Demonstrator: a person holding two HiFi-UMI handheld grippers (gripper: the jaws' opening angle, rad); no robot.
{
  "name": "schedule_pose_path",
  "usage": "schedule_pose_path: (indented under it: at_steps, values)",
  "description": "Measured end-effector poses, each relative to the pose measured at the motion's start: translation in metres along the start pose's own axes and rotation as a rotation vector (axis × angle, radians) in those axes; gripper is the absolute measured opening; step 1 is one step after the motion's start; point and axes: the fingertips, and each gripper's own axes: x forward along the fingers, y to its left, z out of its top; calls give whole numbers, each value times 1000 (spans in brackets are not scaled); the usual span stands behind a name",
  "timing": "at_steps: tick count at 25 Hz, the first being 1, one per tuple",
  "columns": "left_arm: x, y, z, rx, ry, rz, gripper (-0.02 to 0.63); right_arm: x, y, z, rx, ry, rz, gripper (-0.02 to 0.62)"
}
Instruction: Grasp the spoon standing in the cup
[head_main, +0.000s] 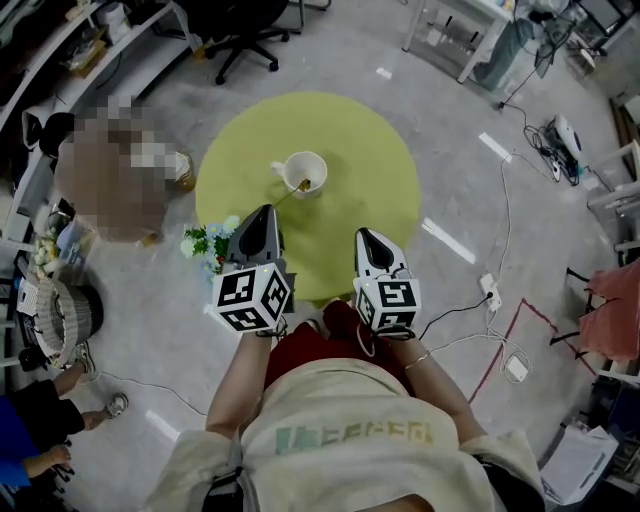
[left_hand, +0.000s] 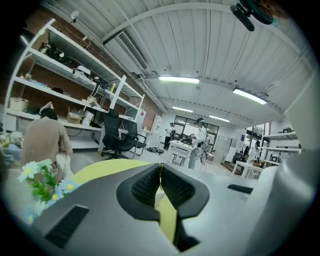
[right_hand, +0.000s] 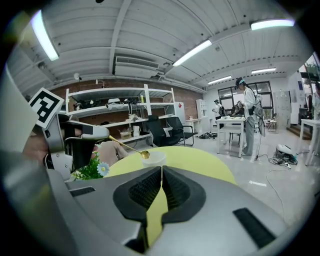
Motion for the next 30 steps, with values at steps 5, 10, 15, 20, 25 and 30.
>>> schedule_pose_path:
  at_steps: [5, 10, 15, 20, 25, 30]
  values:
    - [-17, -6, 2, 5, -9, -21, 28, -16, 6, 0, 2, -15, -16, 37]
    - [-36, -9, 0, 7, -14, -40, 28, -33, 14, -3, 2, -27, -31, 37]
    - [-52, -12, -1, 6, -14, -54, 28, -46, 21, -3, -5, -38, -44, 37]
    - [-66, -11, -6, 11, -6, -59, 28, -59, 28, -5, -4, -45, -55, 37]
    - [-79, -10, -10, 16, 1, -64, 28, -69, 35, -8, -5, -51, -60, 37]
    - [-92, -8, -16, 20, 12, -68, 28, -77, 43, -14, 3, -53, -69, 37]
